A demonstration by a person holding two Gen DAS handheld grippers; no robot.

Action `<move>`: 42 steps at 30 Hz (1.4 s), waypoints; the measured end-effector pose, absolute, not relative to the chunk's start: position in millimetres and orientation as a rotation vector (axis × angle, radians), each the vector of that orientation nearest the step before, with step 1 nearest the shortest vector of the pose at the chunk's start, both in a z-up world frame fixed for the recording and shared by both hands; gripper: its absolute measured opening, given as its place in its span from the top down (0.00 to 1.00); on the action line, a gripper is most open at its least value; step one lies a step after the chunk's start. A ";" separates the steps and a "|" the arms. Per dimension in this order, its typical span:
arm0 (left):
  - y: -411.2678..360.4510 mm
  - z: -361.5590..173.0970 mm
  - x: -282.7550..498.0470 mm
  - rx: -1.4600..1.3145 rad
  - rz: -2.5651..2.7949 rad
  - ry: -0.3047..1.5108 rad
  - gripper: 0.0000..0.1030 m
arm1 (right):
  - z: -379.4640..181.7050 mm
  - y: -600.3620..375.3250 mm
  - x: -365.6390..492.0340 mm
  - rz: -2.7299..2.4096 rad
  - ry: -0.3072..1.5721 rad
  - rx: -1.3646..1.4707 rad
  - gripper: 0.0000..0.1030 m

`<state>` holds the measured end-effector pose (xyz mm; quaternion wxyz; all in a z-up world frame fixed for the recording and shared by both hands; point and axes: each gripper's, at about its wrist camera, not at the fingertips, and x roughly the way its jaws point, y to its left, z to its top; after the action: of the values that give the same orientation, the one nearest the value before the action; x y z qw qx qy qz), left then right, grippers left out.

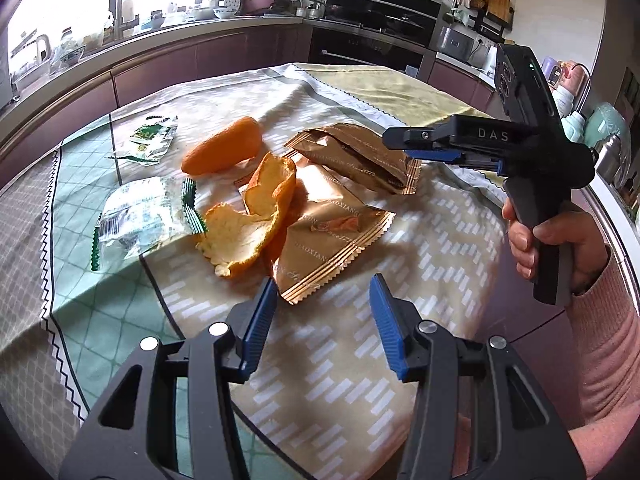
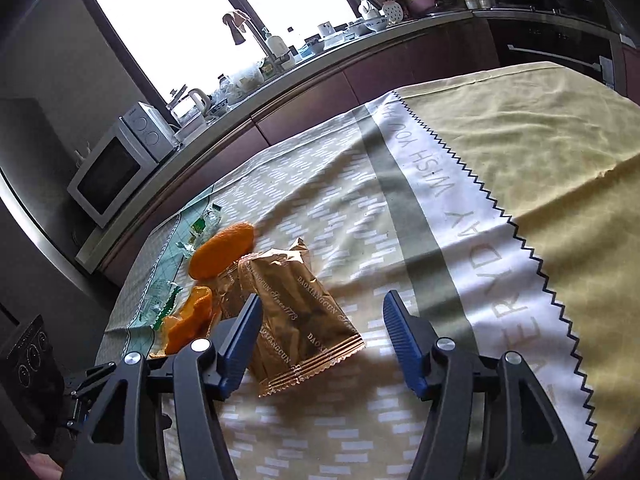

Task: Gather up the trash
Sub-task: 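Close the left gripper on a brown snack wrapper while the right grasps another, then lift both brown wrappers and carry them over the blue bin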

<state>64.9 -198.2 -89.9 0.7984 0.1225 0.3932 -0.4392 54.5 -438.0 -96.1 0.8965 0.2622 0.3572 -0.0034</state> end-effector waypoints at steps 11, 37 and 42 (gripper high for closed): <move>-197.1 -90.4 78.5 0.252 -0.929 0.864 0.69 | -100.8 -422.3 55.0 0.101 0.757 0.549 0.58; -191.8 -86.4 75.6 0.242 -0.933 0.847 0.63 | -110.8 -409.8 40.4 0.276 0.734 0.720 0.96; -205.2 -83.1 62.4 0.330 -0.925 0.772 0.52 | -118.6 -400.1 44.9 0.348 0.738 0.805 0.96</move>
<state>62.4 -205.2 -83.1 0.8112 0.1544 0.3614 -0.4330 44.9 -400.1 -118.6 0.8403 0.3807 0.3489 0.1648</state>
